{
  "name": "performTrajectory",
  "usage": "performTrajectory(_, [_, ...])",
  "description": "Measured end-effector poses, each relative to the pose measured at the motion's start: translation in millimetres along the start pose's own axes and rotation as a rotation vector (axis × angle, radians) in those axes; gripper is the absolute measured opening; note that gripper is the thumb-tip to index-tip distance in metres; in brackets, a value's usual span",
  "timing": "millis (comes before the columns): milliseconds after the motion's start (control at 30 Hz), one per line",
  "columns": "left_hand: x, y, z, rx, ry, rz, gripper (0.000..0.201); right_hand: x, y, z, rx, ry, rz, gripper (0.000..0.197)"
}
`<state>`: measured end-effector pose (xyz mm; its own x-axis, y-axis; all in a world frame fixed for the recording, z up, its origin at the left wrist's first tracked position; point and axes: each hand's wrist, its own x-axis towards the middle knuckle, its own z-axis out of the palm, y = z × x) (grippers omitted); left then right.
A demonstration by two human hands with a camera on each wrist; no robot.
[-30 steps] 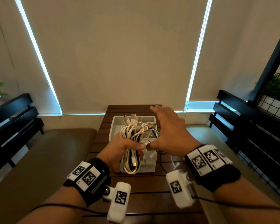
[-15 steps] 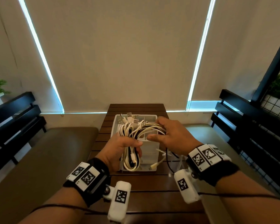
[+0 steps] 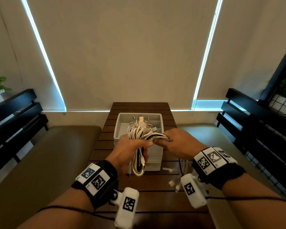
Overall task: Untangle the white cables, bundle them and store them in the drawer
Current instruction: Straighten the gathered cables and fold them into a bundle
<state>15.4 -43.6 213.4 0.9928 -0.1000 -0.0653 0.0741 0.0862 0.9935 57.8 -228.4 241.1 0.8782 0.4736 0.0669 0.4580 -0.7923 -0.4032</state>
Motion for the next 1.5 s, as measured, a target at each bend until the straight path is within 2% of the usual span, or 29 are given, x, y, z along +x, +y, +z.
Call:
performTrajectory(33, [0.0,0.2,0.2,0.009,-0.004,-0.001,0.014,-0.7,1.3,-1.7,-0.003,-0.031,0.02,0.038])
performTrajectory(100, [-0.5,-0.7,1.9,0.028,-0.019,-0.008,0.014,-3.0,0.4,-5.7,0.041,-0.069,0.006,0.026])
performTrajectory(200, [-0.2,-0.9,7.0,0.028,-0.068,-0.014,0.005,-1.1,-2.8,-5.1,0.128,0.027,-0.089,0.019])
performTrajectory(267, [0.6,1.6,7.4,0.013,-0.12,-0.019,0.009,-0.2,-3.8,-3.5,0.202,0.05,-0.109,0.011])
performTrajectory(400, [2.1,6.7,1.6,-0.008,-0.208,-0.013,0.019,-5.1,-4.1,-1.6,0.321,0.009,-0.126,0.009])
performTrajectory(500, [2.7,10.4,-1.3,-0.015,-0.17,-0.009,0.008,-8.8,-6.9,-1.6,0.563,-0.035,-0.122,0.011])
performTrajectory(533, [3.2,11.0,-2.8,-0.017,-0.163,-0.009,0.007,-8.3,-6.4,-1.2,0.522,-0.029,-0.133,0.012])
performTrajectory(600, [2.6,12.4,-4.0,-0.022,-0.161,-0.01,0.006,-5.2,-1.1,0.3,0.282,0.011,-0.176,0.02])
performTrajectory(667, [2.7,11.2,-5.3,-0.026,-0.158,-0.024,0.007,-4.2,-1.3,0.6,0.049,0.061,-0.215,0.012])
performTrajectory(700, [2.6,10.5,-5.4,-0.025,-0.155,-0.036,0.008,-4.1,-2.2,0.9,0.007,0.075,-0.214,0.012])
performTrajectory(833, [0.7,11.2,-6.4,0.028,-0.164,-0.053,0.007,-6.0,-5.9,0.9,0.03,0.066,-0.165,0.022])
performTrajectory(967, [0.4,12.1,-6.0,0.093,-0.151,-0.036,0.013,-8.1,-6.3,-8.4,0.103,0.088,-0.011,0.035])
performTrajectory(1033, [0.9,9.8,-4.1,0.082,-0.096,-0.041,0.012,-10.6,-9.9,-5.9,0.232,0.042,-0.014,0.029])
performTrajectory(1100, [2.0,7.0,-2.8,0.042,-0.037,-0.051,0.013,-13.4,-9.8,-0.6,0.516,0.0,-0.002,0.017])
performTrajectory(1167, [2.4,4.8,-2.2,0.02,-0.008,-0.044,0.015,-14.1,-9.8,5.9,0.698,0.01,0.022,0.019])
performTrajectory(1267, [0.2,4.8,0.0,0.022,-0.002,-0.029,0.018,-8.2,-10.7,15.6,0.379,0.176,0.019,0.025])
performTrajectory(1333, [-1.5,5.0,3.5,0.014,-0.012,-0.035,0.019,-6.3,-15.0,21.0,0.317,0.236,0.023,0.024])
performTrajectory(1400, [-1.3,5.2,4.9,0.005,-0.015,-0.033,0.018,-5.8,-17.7,26.8,0.445,0.22,0.04,0.027])
performTrajectory(1500, [-0.5,6.2,2.9,-0.005,0.023,-0.028,0.014,-9.0,-23.4,32.6,0.953,0.102,0.145,0.049])
